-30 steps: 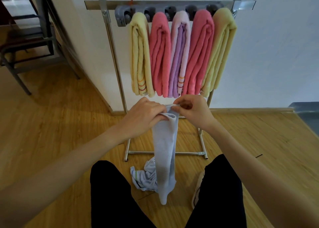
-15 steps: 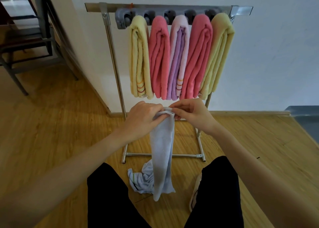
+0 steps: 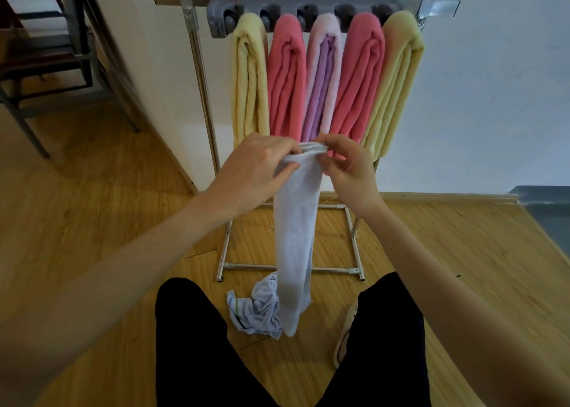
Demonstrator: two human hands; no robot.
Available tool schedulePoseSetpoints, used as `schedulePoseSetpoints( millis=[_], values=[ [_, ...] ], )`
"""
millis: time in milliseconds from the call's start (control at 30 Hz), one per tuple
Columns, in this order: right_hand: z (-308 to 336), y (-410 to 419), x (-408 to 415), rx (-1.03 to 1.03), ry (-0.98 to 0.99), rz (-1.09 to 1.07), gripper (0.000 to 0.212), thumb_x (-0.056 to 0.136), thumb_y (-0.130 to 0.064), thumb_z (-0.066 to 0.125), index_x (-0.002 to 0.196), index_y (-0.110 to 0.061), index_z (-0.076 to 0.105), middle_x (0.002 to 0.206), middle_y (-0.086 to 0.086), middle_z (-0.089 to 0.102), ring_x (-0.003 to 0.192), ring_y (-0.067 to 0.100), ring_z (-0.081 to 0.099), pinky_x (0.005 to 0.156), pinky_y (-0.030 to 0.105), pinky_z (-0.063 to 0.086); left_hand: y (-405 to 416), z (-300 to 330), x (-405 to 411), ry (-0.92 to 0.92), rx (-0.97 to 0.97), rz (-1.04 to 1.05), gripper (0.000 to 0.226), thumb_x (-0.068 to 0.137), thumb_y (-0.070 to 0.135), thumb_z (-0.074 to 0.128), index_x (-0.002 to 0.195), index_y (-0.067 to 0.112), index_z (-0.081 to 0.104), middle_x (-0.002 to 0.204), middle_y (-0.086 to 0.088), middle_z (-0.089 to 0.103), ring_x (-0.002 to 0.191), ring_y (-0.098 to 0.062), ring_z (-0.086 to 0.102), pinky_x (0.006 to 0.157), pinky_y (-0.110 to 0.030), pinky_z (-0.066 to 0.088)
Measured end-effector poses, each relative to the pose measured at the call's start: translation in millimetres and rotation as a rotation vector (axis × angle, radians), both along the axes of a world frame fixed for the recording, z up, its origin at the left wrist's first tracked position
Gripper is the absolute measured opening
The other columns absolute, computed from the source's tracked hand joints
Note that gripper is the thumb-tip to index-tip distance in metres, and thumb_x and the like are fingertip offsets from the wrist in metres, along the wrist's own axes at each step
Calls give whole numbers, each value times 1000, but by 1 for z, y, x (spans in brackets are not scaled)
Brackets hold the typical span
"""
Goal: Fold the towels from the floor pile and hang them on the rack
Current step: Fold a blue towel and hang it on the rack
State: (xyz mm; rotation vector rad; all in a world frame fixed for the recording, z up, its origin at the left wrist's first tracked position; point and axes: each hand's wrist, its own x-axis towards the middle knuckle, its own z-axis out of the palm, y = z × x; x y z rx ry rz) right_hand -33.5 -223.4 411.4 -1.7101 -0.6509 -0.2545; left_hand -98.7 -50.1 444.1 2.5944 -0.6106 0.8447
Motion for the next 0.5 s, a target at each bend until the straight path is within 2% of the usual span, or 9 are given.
schedulePoseSetpoints(
  millis=[133,200,267,300,400,500],
  values=[
    [1,9,1,-17,-3,-31,27,88,6,54,106,-11,64,94,1,67,94,21,65,79,42,57,8,-9,-3,-34,-54,39,29,90,20,64,117,11,61,113,-5,63,105,-14,55,89,-24,40],
    [0,13,-1,20,46,-47,27,88,6,55,102,-15,64,90,-4,66,92,20,65,80,44,57,13,-24,-5,-4,-178,104,48,83,21,72,126,12,52,125,-7,51,114,-14,48,95,-22,40],
    [-3,15,-1,41,104,-67,25,88,4,55,102,-14,66,88,-6,66,90,16,65,81,45,57,19,-46,-6,137,-371,178,75,71,23,82,133,14,42,128,-3,43,111,-9,46,91,-17,41],
    [-5,15,-1,46,124,-73,22,88,3,56,103,-10,66,88,-4,67,89,15,65,82,46,57,22,-59,-6,248,-446,198,80,67,25,84,134,16,41,126,1,44,108,-7,47,87,-16,43],
    [-5,18,-2,63,174,-65,22,88,-1,56,108,-1,65,91,4,69,86,15,64,83,51,55,33,-107,-3,603,-514,175,63,65,24,85,120,20,54,111,9,59,100,-9,57,77,-16,47],
    [0,21,-8,97,191,-49,21,89,0,56,107,-4,66,89,5,69,84,16,64,82,51,55,34,-143,-1,816,-551,133,43,69,19,83,108,19,66,99,8,68,89,-7,64,79,-26,54]
  ],
)
